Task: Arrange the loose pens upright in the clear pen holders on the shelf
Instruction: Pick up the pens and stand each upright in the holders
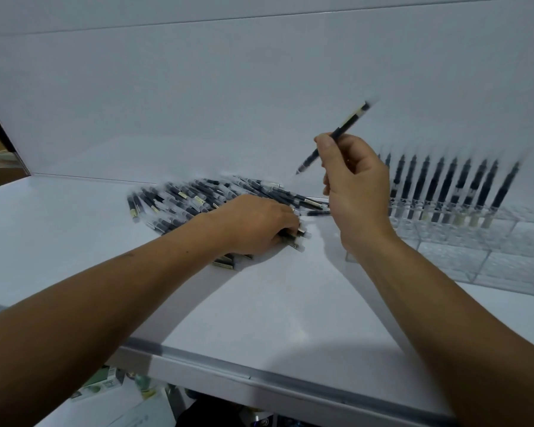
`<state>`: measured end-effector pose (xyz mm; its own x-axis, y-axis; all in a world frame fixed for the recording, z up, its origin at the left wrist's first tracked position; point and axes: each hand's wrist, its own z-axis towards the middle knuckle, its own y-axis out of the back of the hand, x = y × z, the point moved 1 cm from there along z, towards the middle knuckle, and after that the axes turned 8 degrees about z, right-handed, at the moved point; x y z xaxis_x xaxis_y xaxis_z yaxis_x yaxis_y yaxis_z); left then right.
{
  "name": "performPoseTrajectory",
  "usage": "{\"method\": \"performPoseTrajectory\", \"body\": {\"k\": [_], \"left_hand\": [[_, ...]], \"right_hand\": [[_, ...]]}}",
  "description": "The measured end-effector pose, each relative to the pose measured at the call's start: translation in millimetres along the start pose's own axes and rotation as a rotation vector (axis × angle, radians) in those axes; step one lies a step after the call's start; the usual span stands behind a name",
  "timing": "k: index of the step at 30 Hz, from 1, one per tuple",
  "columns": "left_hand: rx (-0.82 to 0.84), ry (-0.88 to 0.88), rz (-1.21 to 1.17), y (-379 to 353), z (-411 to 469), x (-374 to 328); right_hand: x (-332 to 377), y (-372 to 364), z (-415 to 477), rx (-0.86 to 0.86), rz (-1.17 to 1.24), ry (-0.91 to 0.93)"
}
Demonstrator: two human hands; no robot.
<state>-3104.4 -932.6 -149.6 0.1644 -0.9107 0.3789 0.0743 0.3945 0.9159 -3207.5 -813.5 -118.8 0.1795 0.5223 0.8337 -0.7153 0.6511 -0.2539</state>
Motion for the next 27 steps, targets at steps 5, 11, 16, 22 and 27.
{"method": "performPoseTrajectory", "body": {"k": [5, 11, 16, 22, 27], "left_hand": [[0.008, 0.034, -0.094, 1.6, -0.1, 1.2], [-0.083, 0.197, -0.326, 7.1, -2.0, 3.3], [-0.267, 0.369, -0.598, 16.5, -1.9, 8.1], [-0.427, 0.541, -1.132, 29.2, 7.5, 12.3], [-0.485, 0.640, -1.355, 33.5, 7.3, 17.1]], "right_hand": [[-3.3, 1.4, 2.9, -0.023, -0.003, 0.028], [2.0, 6.5, 4.6, -0.055, 0.018, 0.111], [6.4, 11.2, 6.7, -0.068, 0.073, 0.150], [7.5, 14.2, 8.3, -0.042, 0.130, 0.077], [7.1, 11.1, 5.3, 0.075, 0.178, -0.031]]}}
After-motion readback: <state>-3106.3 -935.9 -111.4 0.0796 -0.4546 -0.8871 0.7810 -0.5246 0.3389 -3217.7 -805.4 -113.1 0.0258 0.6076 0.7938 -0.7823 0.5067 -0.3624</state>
